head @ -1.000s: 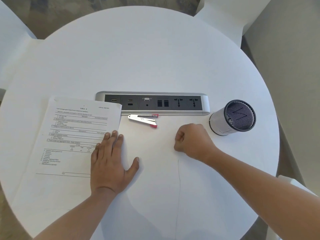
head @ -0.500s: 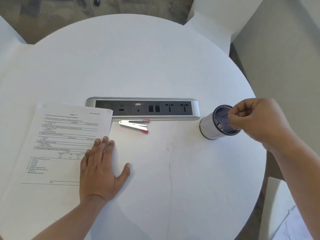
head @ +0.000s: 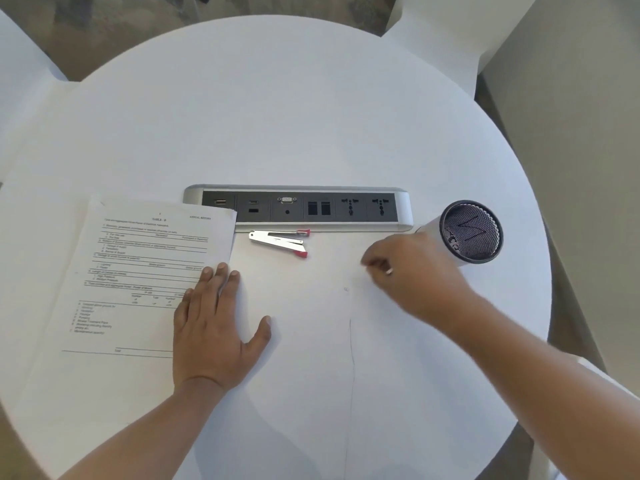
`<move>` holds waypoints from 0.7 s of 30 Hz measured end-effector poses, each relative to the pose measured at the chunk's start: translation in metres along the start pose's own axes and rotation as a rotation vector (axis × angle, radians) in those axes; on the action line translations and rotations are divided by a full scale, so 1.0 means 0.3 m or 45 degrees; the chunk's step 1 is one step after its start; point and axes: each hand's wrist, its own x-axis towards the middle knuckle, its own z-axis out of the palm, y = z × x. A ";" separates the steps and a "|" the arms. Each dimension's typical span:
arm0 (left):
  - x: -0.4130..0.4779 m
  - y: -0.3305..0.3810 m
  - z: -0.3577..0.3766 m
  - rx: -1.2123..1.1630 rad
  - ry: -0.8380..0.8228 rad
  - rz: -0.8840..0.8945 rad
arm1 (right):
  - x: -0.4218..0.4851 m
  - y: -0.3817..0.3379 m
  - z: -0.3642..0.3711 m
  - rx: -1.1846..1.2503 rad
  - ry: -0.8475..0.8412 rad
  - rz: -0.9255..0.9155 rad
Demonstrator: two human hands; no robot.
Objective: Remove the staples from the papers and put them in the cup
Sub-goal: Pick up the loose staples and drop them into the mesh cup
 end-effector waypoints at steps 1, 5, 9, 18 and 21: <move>-0.001 0.000 0.000 0.003 0.000 0.000 | 0.009 -0.006 0.045 -0.075 -0.079 -0.024; -0.002 0.001 0.000 0.003 0.000 -0.001 | 0.033 0.000 0.165 -0.402 -0.251 -0.116; -0.002 -0.001 -0.001 0.009 -0.007 0.002 | 0.041 0.004 0.201 -0.573 -0.334 -0.150; -0.001 -0.004 -0.002 0.005 -0.021 -0.001 | 0.079 -0.021 0.196 -0.635 -0.376 -0.170; -0.003 -0.005 -0.002 0.001 -0.017 -0.001 | 0.081 -0.038 0.187 -0.611 -0.394 -0.144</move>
